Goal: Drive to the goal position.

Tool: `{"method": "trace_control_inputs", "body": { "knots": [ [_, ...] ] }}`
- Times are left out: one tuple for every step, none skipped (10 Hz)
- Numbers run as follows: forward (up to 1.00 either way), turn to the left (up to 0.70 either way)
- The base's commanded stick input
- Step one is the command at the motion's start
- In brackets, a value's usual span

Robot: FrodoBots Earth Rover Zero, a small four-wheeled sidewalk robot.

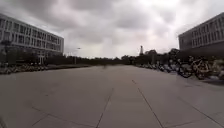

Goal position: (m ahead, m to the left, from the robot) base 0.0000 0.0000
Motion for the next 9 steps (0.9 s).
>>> {"method": "trace_control_inputs", "body": {
  "knots": [
    [0.05,0.00],
    [0.05,0.00],
    [0.05,0.00],
    [0.05,0.00],
    [0.05,0.00],
    [0.05,0.00],
    [0.05,0.00],
    [0.05,0.00],
    [0.05,0.00]
  ]
}}
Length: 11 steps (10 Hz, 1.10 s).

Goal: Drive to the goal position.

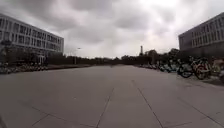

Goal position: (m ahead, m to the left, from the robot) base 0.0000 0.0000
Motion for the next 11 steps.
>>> {"method": "trace_control_inputs", "body": {
  "knots": [
    [0.05,0.00],
    [0.05,0.00],
    [0.05,0.00],
    [0.05,0.00],
    [0.05,0.00],
    [0.05,0.00],
    [0.05,0.00],
    [0.05,0.00],
    [0.05,0.00],
    [0.05,0.00],
    [0.05,0.00]
  ]
}}
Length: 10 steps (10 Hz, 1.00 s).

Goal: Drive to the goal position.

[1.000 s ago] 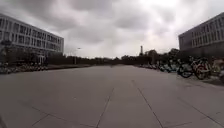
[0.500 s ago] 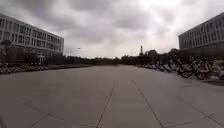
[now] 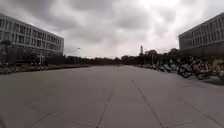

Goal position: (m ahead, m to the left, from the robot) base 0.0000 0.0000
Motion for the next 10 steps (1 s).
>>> {"method": "trace_control_inputs", "body": {
  "knots": [
    [0.05,0.00],
    [0.05,0.00],
    [0.05,0.00],
    [0.05,0.00],
    [0.05,0.00],
    [0.05,0.00],
    [0.05,0.00],
    [0.05,0.00],
    [0.05,0.00],
    [0.05,0.00]
  ]
}}
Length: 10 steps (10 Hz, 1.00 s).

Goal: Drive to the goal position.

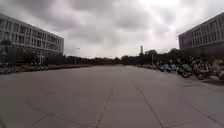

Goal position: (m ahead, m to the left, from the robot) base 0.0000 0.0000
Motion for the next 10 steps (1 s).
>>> {"method": "trace_control_inputs", "body": {
  "knots": [
    [0.05,0.00],
    [0.05,0.00],
    [0.05,0.00],
    [0.05,0.00],
    [0.05,0.00],
    [0.05,0.00],
    [0.05,0.00],
    [0.05,0.00],
    [0.05,0.00],
    [0.05,0.00]
  ]
}}
